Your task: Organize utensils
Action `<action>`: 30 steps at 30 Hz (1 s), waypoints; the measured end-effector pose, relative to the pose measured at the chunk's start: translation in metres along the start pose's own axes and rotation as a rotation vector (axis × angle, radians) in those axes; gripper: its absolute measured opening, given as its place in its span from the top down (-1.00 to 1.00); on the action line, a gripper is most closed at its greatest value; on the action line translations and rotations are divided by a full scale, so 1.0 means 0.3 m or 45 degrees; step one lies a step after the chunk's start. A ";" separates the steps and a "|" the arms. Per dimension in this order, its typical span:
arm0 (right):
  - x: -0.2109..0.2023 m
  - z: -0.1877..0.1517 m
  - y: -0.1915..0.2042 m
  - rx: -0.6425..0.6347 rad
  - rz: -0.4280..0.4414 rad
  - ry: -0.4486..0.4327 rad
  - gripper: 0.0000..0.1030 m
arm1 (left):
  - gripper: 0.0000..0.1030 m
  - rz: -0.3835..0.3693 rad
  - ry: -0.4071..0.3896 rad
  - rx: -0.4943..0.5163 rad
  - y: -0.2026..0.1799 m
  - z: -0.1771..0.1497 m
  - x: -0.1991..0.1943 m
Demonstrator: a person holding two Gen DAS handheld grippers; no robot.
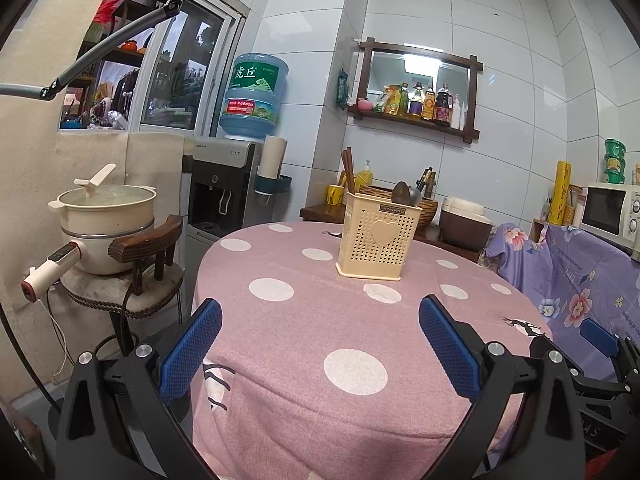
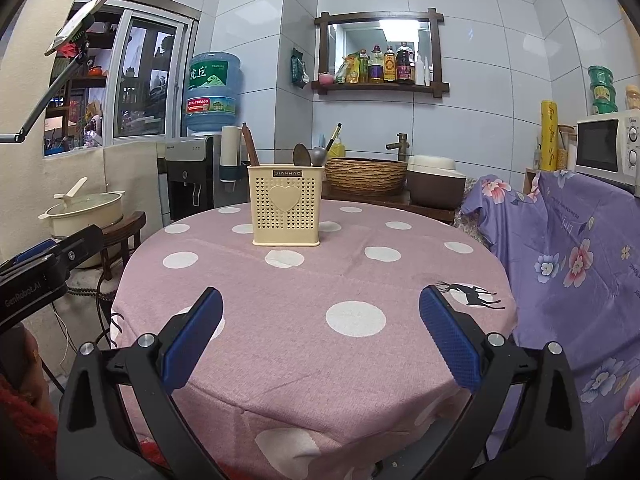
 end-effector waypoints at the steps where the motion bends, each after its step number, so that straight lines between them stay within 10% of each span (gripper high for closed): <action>1: 0.001 -0.001 0.000 0.001 0.000 0.001 -0.89 | -0.89 0.000 0.000 0.000 0.000 0.000 0.000; 30: 0.002 -0.014 0.007 0.007 0.000 0.013 -0.89 | -0.89 -0.006 0.027 -0.007 0.012 -0.023 -0.008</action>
Point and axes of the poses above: each gripper's, at about its wrist camera, not at the fingertips, and x roughly the way its jaws point, y to its left, z to its top, the point moved 7 cm from there along x, roughly the way its jaws point, and after that the axes turned 9 degrees about -y, right-handed, at the moved point
